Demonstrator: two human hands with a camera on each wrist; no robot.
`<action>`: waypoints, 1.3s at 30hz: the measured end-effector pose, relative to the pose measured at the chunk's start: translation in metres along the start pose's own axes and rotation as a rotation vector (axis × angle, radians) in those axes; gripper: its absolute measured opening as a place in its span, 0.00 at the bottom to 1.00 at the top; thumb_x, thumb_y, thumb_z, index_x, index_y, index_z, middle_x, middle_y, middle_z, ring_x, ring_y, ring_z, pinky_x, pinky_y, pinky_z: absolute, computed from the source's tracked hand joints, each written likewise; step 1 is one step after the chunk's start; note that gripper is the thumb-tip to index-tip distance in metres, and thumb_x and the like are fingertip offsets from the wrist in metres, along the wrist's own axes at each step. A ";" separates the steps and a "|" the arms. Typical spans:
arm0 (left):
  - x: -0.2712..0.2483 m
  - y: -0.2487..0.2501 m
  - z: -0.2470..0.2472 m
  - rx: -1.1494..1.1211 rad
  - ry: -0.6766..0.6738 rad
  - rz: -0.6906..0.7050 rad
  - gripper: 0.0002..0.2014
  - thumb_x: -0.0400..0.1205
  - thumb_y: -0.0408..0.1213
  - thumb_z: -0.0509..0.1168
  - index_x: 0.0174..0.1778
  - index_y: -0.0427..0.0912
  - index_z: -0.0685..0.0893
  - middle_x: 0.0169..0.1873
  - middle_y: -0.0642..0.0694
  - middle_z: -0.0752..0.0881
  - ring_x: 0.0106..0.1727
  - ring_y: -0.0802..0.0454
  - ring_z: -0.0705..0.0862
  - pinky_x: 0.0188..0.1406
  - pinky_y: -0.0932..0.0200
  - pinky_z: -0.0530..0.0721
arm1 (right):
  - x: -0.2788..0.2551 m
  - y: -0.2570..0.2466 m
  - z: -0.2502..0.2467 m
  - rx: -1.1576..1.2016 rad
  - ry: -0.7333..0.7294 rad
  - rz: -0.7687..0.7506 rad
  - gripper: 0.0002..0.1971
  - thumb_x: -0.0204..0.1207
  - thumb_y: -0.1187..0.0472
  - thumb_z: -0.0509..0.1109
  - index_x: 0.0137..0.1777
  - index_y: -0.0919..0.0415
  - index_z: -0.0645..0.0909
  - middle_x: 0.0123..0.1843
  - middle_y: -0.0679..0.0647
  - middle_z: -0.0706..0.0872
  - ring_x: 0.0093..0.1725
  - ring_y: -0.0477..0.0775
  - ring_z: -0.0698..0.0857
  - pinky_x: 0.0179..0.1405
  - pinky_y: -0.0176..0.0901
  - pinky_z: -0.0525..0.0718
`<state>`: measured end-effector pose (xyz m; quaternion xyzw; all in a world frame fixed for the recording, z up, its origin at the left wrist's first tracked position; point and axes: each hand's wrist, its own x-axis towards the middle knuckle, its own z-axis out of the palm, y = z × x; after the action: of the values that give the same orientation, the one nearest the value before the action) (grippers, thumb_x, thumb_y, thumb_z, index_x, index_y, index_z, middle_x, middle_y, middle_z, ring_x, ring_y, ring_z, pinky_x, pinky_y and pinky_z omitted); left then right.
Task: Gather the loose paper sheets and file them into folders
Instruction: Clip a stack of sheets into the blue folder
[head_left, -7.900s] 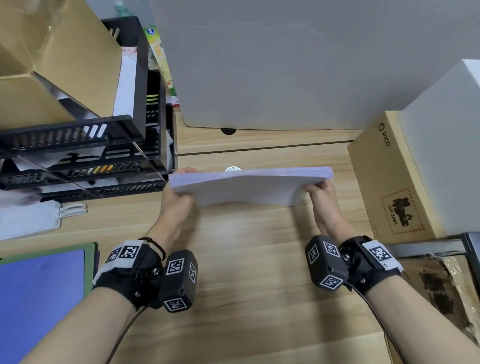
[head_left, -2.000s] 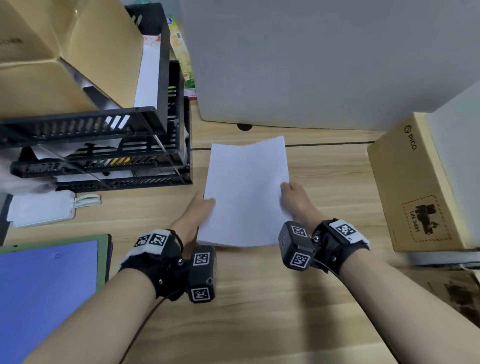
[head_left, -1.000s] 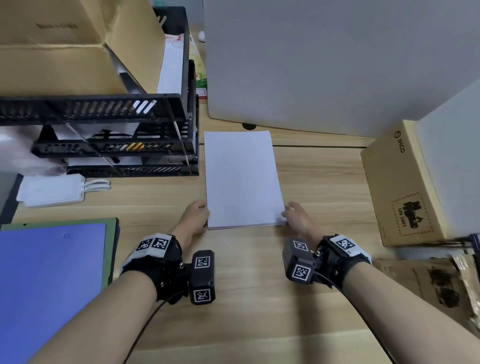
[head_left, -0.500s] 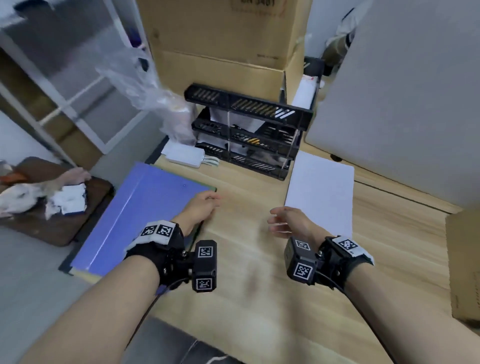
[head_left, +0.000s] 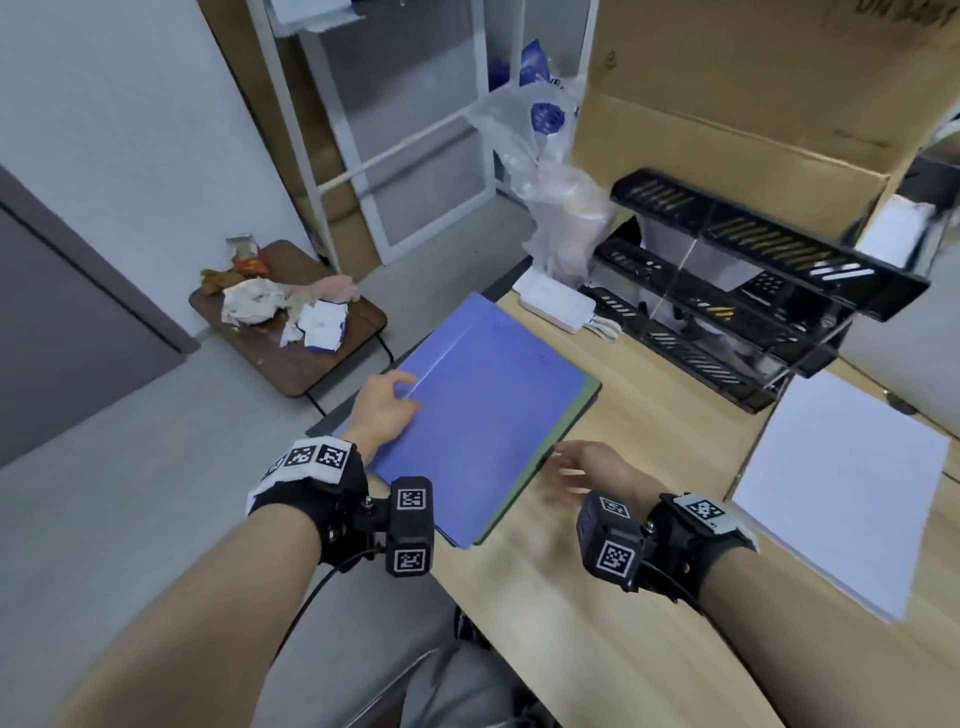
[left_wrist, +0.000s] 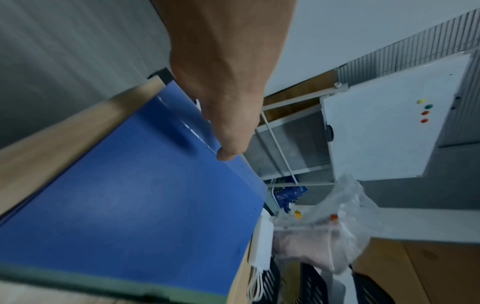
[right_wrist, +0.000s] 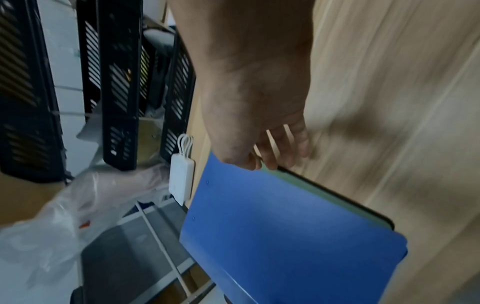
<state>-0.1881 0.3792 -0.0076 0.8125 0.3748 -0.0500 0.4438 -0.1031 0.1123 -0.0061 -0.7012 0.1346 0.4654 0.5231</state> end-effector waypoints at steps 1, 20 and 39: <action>0.006 -0.005 -0.003 0.006 -0.004 -0.017 0.23 0.80 0.29 0.67 0.73 0.38 0.77 0.70 0.41 0.79 0.67 0.44 0.79 0.61 0.56 0.76 | 0.007 -0.002 0.006 -0.014 -0.012 0.015 0.08 0.82 0.65 0.61 0.46 0.63 0.81 0.43 0.55 0.82 0.41 0.58 0.81 0.33 0.45 0.81; 0.069 0.014 -0.004 -0.116 -0.287 0.006 0.31 0.68 0.68 0.70 0.52 0.43 0.81 0.47 0.50 0.84 0.46 0.49 0.83 0.53 0.54 0.78 | 0.055 -0.024 0.033 0.235 0.176 0.137 0.09 0.69 0.69 0.64 0.29 0.59 0.71 0.22 0.54 0.70 0.26 0.55 0.66 0.32 0.47 0.63; -0.069 0.154 0.143 -0.235 -0.454 0.212 0.16 0.79 0.49 0.72 0.58 0.47 0.81 0.51 0.49 0.89 0.50 0.52 0.89 0.45 0.58 0.83 | -0.080 0.042 -0.170 0.472 0.481 -0.211 0.09 0.80 0.78 0.55 0.51 0.68 0.74 0.25 0.55 0.80 0.15 0.45 0.79 0.13 0.26 0.72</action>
<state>-0.1010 0.1815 0.0401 0.7581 0.1816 -0.1404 0.6104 -0.0872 -0.0756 0.0350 -0.6607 0.2847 0.1863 0.6691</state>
